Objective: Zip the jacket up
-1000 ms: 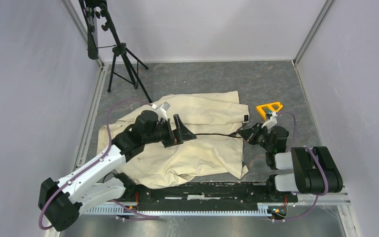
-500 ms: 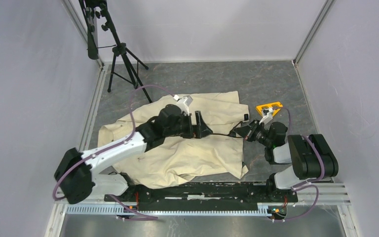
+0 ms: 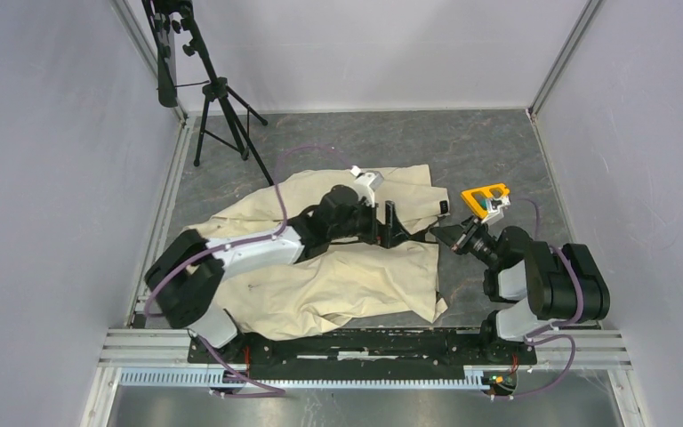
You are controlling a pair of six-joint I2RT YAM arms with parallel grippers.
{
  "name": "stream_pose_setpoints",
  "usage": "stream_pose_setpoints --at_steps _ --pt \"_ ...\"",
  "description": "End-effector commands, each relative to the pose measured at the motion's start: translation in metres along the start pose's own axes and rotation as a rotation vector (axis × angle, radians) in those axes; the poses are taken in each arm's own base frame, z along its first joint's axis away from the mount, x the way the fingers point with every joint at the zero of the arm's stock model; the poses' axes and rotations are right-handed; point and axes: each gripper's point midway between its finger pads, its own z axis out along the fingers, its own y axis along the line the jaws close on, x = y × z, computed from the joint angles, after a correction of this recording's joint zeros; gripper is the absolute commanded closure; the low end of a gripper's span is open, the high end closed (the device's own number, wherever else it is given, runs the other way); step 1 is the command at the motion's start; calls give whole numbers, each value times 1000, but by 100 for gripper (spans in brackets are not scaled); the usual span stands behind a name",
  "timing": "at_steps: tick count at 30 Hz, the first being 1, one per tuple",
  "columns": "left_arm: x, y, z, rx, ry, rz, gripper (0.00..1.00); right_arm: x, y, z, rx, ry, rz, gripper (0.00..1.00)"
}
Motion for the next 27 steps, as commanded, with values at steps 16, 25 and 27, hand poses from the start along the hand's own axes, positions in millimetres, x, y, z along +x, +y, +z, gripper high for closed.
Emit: stream_pose_setpoints --at_steps 16,25,27 --pt "63 28 71 -49 385 79 23 -19 13 -16 -123 -110 87 100" --pt "52 19 46 -29 263 104 0 3 -96 -30 443 18 -48 77" --pt "44 19 39 -34 239 139 0 6 -99 -32 458 40 -50 68"
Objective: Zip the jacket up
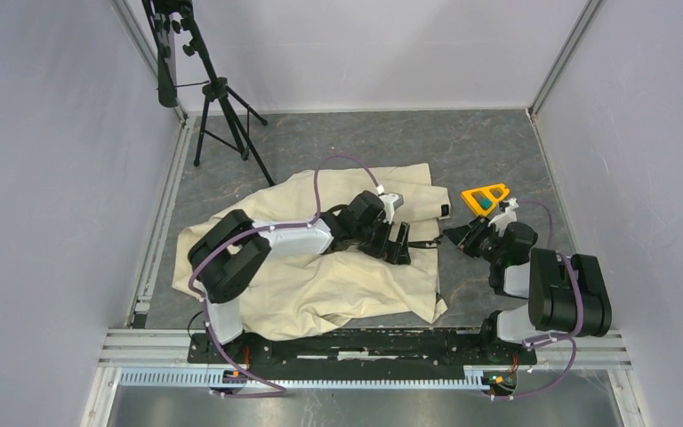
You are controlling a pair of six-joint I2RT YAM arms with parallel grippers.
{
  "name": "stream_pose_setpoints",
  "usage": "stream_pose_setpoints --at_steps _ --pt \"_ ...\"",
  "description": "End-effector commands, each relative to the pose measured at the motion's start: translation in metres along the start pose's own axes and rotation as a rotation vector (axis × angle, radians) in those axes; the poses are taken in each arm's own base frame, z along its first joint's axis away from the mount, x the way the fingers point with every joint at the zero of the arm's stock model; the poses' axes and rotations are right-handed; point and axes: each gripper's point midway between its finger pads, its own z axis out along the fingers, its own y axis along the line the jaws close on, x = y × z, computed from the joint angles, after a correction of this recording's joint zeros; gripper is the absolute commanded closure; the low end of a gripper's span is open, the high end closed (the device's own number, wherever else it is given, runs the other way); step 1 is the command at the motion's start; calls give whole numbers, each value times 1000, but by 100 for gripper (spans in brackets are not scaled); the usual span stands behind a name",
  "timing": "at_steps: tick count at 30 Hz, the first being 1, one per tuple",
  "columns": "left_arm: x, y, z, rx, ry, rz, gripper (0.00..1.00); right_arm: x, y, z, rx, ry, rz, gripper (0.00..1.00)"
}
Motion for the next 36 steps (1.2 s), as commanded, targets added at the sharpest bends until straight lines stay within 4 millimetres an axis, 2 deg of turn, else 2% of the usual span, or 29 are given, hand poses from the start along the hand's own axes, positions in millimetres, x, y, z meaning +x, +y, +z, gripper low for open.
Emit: stream_pose_setpoints --at_steps 1,2,3,9,11,12,17,21,24,26,31,36 --pt "-41 -18 -30 27 -167 111 0 19 -45 -6 209 98 -86 52" --pt "-44 -19 -34 32 -193 129 0 21 -47 -8 222 123 -93 23" --pt "-47 -19 -37 35 -211 137 0 24 -46 -9 223 148 -106 3" --pt "-58 -35 -61 99 -314 129 0 35 -27 -26 185 185 -89 2" --pt "-59 -38 -66 111 -330 102 0 44 -29 -33 194 216 -113 6" --pt "-59 -42 -68 128 -334 91 0 49 -30 -37 197 230 -129 11" --pt "-52 -51 -76 184 -324 43 0 61 -12 -40 64 258 -171 37" --pt "-52 -58 -83 203 -319 8 0 69 -4 -40 0 262 -148 48" --pt "-54 -63 -88 220 -323 -31 0 77 2 -42 -45 289 -131 67" --pt "-56 -66 -89 234 -327 -44 0 78 1 -42 -42 283 -146 74" --pt "-56 -62 -84 218 -328 -51 0 75 1 -43 -42 259 -184 76" --pt "-55 -66 -85 242 -325 -41 1 71 13 -40 -106 244 -180 66"
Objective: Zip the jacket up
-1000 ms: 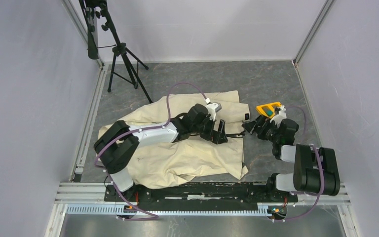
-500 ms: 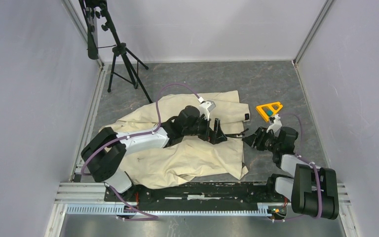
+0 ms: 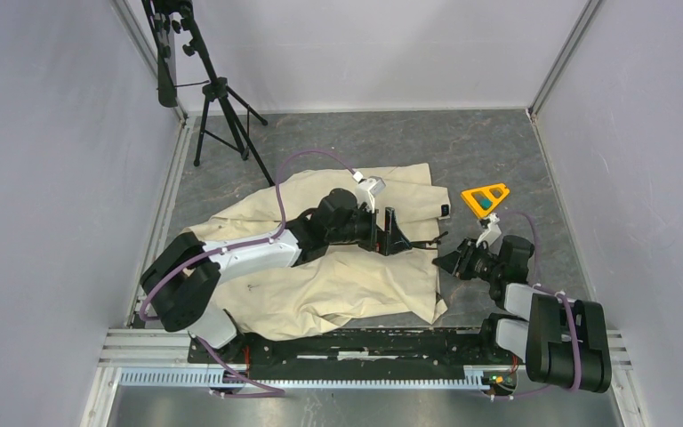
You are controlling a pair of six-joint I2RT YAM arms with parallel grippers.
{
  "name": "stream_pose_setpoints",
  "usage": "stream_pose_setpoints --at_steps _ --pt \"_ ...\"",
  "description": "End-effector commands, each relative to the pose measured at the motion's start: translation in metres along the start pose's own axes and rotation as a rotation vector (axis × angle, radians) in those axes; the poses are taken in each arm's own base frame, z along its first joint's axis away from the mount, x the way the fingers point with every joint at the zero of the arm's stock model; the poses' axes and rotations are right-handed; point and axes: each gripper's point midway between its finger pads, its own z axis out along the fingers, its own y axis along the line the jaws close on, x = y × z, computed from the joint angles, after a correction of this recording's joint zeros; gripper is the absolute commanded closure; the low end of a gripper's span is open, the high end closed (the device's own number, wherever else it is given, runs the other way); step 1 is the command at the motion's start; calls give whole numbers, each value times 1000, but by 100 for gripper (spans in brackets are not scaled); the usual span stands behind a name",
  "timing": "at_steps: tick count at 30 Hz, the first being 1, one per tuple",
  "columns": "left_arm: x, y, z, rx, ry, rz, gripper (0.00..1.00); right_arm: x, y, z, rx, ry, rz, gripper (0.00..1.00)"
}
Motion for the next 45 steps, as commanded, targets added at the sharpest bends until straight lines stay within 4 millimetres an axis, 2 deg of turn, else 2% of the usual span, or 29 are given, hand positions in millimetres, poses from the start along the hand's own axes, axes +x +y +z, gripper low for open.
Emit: stream_pose_setpoints --at_steps 1,3,7,11,18,21,22,26,28,30,32,36,42,45 --pt "-10 -19 -4 81 -28 3 1 -3 12 2 -65 -24 -43 62" --pt "-12 -19 -6 92 -34 30 1 -10 8 4 -35 -50 -81 57" --pt "-23 -13 -11 91 -47 27 4 -16 15 6 -68 -59 -91 86" --pt "-31 -28 -12 177 -18 83 8 -22 24 5 -102 -73 -126 100" --pt "-45 -50 -5 317 38 322 0 -37 47 1 -129 -137 -341 100" --pt "-45 -52 10 372 112 351 0 -42 52 -2 -133 -162 -367 99" --pt "-46 -55 14 392 133 357 0 -43 51 -3 -126 -164 -371 98" --pt "-40 -39 35 365 140 335 1 -42 43 -3 -78 -154 -335 91" --pt "-36 -33 42 357 141 310 3 -40 29 -2 6 -135 -277 68" --pt "-32 -26 46 342 135 296 3 -33 11 -2 104 -95 -198 55" --pt "-31 -19 47 310 119 295 3 -21 4 -3 136 -57 -130 37" --pt "-25 -9 44 276 92 315 6 -9 -2 -6 178 -28 -57 36" --pt "-22 2 44 229 82 325 6 -22 0 -20 243 -56 -106 35" --pt "-21 4 46 227 87 320 6 -25 8 -26 231 -50 -131 34"
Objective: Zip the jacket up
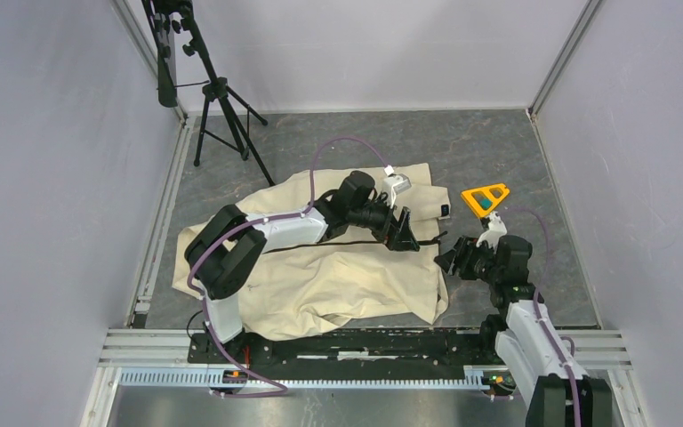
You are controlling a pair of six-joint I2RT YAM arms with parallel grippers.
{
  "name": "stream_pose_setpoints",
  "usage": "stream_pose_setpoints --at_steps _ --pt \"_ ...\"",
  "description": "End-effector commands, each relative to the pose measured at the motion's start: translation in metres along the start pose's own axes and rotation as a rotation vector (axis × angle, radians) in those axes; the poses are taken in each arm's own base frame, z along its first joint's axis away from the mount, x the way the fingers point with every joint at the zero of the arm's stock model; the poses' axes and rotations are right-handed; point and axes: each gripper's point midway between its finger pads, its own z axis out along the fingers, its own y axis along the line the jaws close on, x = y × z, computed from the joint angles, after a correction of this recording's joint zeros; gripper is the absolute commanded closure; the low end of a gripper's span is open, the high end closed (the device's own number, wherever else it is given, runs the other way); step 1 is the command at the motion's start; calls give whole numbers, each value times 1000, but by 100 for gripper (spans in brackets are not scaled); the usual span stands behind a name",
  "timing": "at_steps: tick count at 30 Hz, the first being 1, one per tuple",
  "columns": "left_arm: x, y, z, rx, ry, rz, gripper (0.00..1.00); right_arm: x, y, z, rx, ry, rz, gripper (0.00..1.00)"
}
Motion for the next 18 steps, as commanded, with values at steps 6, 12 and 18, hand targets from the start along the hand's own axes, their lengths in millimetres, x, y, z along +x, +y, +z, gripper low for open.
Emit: stream_pose_setpoints --at_steps 6,12,18 --pt "-29 -6 -5 1 -90 114 6 6 27 -17 -99 61 7 60" --pt "-27 -4 -4 -1 -84 112 6 7 29 -23 -91 57 -1 65" --pt "-24 0 -2 -10 -75 108 5 5 32 -30 -86 57 -5 54"
